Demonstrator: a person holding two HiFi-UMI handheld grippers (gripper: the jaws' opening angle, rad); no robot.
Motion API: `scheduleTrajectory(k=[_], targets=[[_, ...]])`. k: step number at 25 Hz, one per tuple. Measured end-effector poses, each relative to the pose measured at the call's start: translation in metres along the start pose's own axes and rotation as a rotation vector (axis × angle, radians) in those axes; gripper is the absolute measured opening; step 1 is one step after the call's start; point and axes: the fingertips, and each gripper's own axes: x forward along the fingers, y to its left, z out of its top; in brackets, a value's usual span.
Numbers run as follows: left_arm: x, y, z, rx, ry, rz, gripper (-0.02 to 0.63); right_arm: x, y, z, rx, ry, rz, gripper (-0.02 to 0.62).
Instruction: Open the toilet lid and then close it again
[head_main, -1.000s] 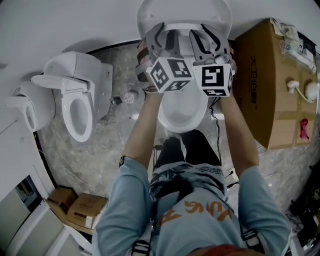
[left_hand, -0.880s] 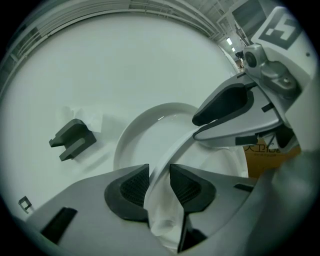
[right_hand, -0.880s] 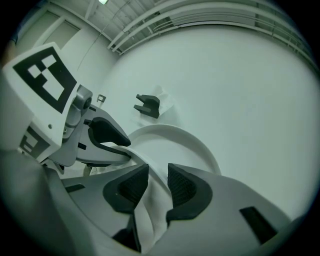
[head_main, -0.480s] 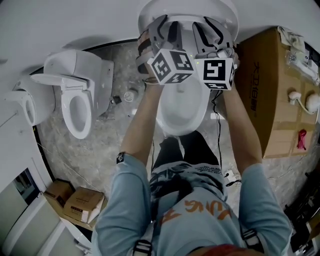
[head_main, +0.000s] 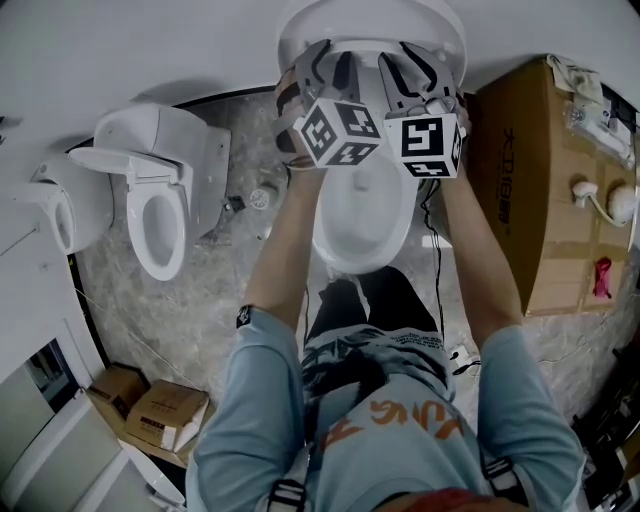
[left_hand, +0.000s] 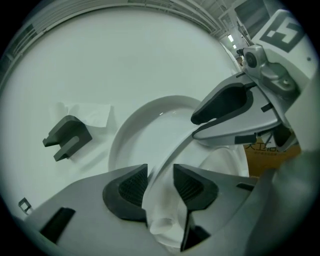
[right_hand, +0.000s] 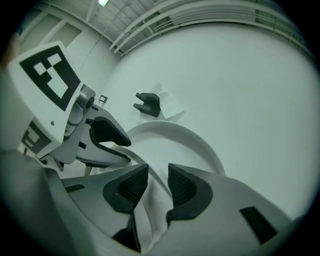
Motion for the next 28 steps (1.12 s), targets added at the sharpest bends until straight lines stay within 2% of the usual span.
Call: scheduleTrajectory(k=[1,2,6,9,11,13,14,17,20,22,25,26,27,28], targets=[[-0.002,-0.002,-0.001,-0.003,0.007,-0.019,0.205,-0.002,0.001,0.001,0.012,0.008,0.005,0.143],[-0.004,-0.004,-0.003,-0.006,0.014,-0.037,0.236,-0.004,0.002,0.002,0.024,0.014,0.009,0.149],[-0.018,-0.006,-0.012,-0.04,0.034,-0.047,0.241,-0.022,-0.003,0.002,0.094,0.013,-0.007,0.161],[-0.034,-0.006,-0.022,-0.088,0.038,-0.045,0.18,-0.042,-0.011,-0.003,0.18,0.009,-0.037,0.13],[-0.046,-0.006,-0.028,-0.12,0.03,-0.043,0.112,-0.053,-0.014,-0.008,0.25,0.008,-0.037,0.05],[-0.055,0.0,-0.032,-0.15,0.024,-0.029,0.064,-0.059,-0.016,-0.014,0.302,0.019,-0.027,0.012],[-0.057,0.005,-0.033,-0.162,0.021,-0.017,0.036,-0.06,-0.017,-0.016,0.309,0.03,-0.025,0.012],[-0.056,0.022,-0.025,-0.172,-0.004,0.009,0.026,-0.058,-0.026,-0.014,0.289,0.046,-0.036,0.012],[-0.045,0.035,-0.007,-0.135,-0.032,0.003,0.026,-0.048,-0.034,-0.009,0.234,0.06,-0.031,0.012],[-0.035,0.036,0.007,-0.089,-0.052,-0.039,0.028,-0.037,-0.035,-0.006,0.221,0.065,0.016,0.012],[-0.023,0.025,0.025,-0.036,-0.077,-0.172,0.031,-0.025,-0.033,0.002,0.254,0.052,0.133,0.026],[-0.02,0.02,0.029,-0.018,-0.082,-0.223,0.088,-0.022,-0.031,0.004,0.244,0.056,0.174,0.078],[-0.02,0.015,0.033,0.0,-0.087,-0.274,0.173,-0.02,-0.028,0.005,0.226,0.064,0.213,0.125],[-0.02,0.01,0.037,0.02,-0.093,-0.325,0.201,-0.017,-0.026,0.006,0.205,0.072,0.246,0.143]])
